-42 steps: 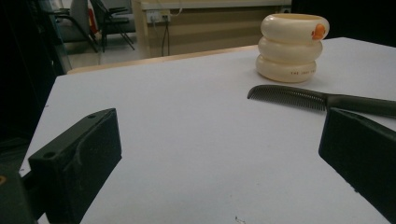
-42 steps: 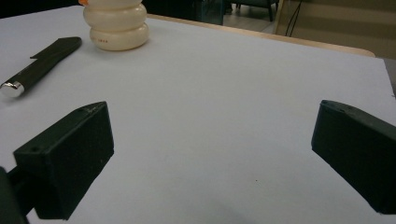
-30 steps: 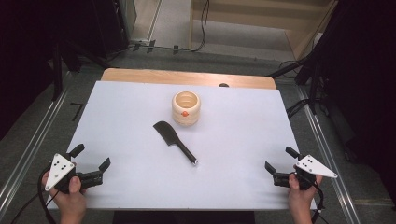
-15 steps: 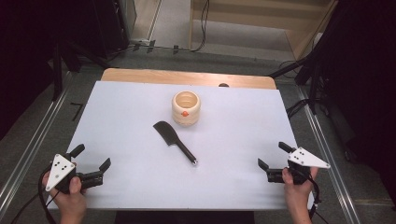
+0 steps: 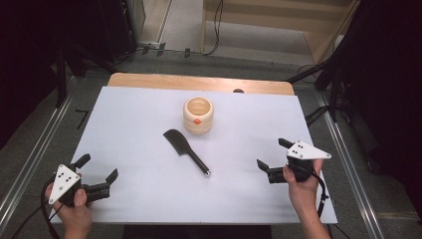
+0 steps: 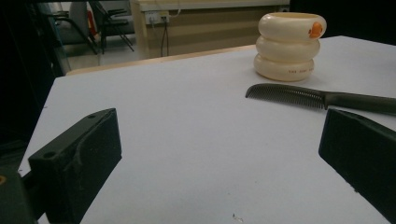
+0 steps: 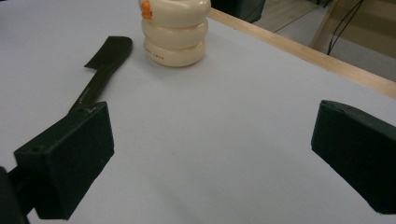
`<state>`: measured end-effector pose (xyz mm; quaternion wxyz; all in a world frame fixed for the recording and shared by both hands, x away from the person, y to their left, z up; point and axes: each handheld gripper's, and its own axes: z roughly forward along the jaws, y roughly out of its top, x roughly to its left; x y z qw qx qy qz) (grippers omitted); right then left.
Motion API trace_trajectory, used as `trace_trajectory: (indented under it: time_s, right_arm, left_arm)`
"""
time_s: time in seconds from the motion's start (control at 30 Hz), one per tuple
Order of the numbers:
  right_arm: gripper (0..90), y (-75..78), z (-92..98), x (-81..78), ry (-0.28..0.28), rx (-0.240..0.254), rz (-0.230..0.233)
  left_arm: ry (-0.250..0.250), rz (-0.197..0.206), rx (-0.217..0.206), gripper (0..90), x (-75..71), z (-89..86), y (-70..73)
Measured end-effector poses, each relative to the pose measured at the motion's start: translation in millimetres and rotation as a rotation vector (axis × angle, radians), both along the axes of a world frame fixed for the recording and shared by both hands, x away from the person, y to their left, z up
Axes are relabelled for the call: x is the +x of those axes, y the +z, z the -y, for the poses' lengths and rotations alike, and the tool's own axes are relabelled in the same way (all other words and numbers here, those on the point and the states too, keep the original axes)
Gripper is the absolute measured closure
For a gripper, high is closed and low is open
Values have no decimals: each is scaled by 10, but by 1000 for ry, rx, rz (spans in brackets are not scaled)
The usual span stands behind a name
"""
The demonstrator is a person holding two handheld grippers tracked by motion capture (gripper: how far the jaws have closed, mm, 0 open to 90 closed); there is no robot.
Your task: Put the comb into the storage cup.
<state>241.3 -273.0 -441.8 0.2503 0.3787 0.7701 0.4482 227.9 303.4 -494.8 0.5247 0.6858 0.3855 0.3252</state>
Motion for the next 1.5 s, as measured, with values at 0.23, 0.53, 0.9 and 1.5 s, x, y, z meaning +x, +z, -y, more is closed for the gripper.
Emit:
trace_trajectory:
  time_s: [0.23, 0.53, 0.9, 1.5]
  right_arm:
    - [0, 104, -192, 126, 44, -36, -20]
    - [0, 171, -442, 272, 84, -65, -59]
    - [0, 197, -751, 454, 124, -98, -120]
    - [0, 110, -1180, 703, 184, -159, -190]
  left_arm:
    - [-4, 3, -5, 0, 0, -3, -1]
    - [-11, -3, -5, 0, 2, -8, 1]
    - [-14, 0, -4, 0, -1, -1, 0]
    - [-20, -1, 7, 0, 0, 6, 1]
